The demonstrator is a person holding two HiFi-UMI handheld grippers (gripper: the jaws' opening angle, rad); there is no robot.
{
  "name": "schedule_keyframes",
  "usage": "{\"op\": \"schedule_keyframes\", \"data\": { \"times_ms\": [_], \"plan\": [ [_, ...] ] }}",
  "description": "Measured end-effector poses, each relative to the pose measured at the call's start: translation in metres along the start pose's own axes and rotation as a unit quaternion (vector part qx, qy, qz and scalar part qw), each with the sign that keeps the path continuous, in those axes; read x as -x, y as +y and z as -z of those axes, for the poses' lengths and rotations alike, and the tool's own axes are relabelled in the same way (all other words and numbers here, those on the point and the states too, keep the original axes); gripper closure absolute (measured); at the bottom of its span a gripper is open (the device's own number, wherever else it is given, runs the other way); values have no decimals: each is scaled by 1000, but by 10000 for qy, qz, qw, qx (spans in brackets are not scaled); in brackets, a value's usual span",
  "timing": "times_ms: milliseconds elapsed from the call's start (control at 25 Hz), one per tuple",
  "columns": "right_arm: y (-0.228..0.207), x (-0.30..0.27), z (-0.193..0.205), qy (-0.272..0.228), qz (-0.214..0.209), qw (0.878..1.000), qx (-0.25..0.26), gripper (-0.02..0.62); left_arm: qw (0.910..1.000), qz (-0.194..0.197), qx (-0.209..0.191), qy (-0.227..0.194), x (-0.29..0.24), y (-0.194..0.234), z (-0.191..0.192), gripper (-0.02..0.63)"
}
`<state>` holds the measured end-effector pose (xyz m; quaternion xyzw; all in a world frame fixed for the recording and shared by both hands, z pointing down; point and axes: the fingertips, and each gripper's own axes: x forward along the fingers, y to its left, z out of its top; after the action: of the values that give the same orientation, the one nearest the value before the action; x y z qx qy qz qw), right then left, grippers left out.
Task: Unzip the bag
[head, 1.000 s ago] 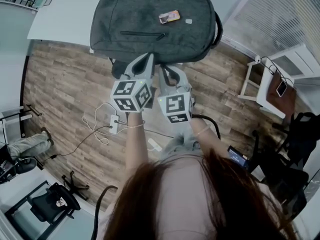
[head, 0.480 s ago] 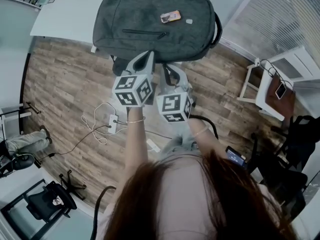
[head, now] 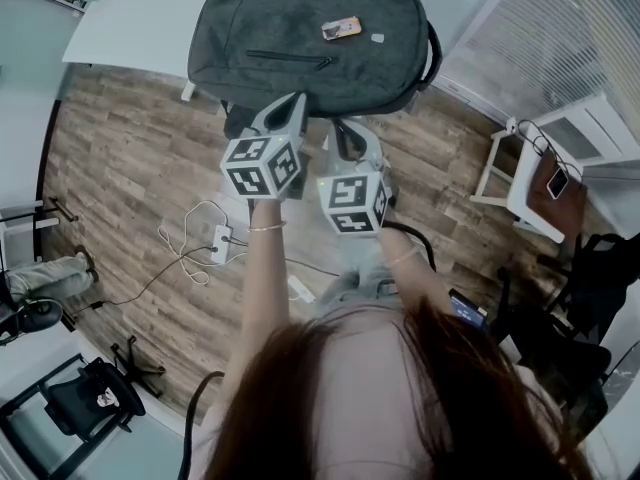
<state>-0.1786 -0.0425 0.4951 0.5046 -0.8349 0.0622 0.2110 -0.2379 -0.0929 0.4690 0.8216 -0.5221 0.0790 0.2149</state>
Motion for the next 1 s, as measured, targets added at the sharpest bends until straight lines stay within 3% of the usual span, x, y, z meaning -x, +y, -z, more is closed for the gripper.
{"op": "schedule_keyframes", "data": {
  "times_ms": [1000],
  "plan": [
    [-47, 19, 9, 244, 413, 9988, -16, 586, 9999, -84, 92, -103, 3, 1, 0, 598]
  ]
}}
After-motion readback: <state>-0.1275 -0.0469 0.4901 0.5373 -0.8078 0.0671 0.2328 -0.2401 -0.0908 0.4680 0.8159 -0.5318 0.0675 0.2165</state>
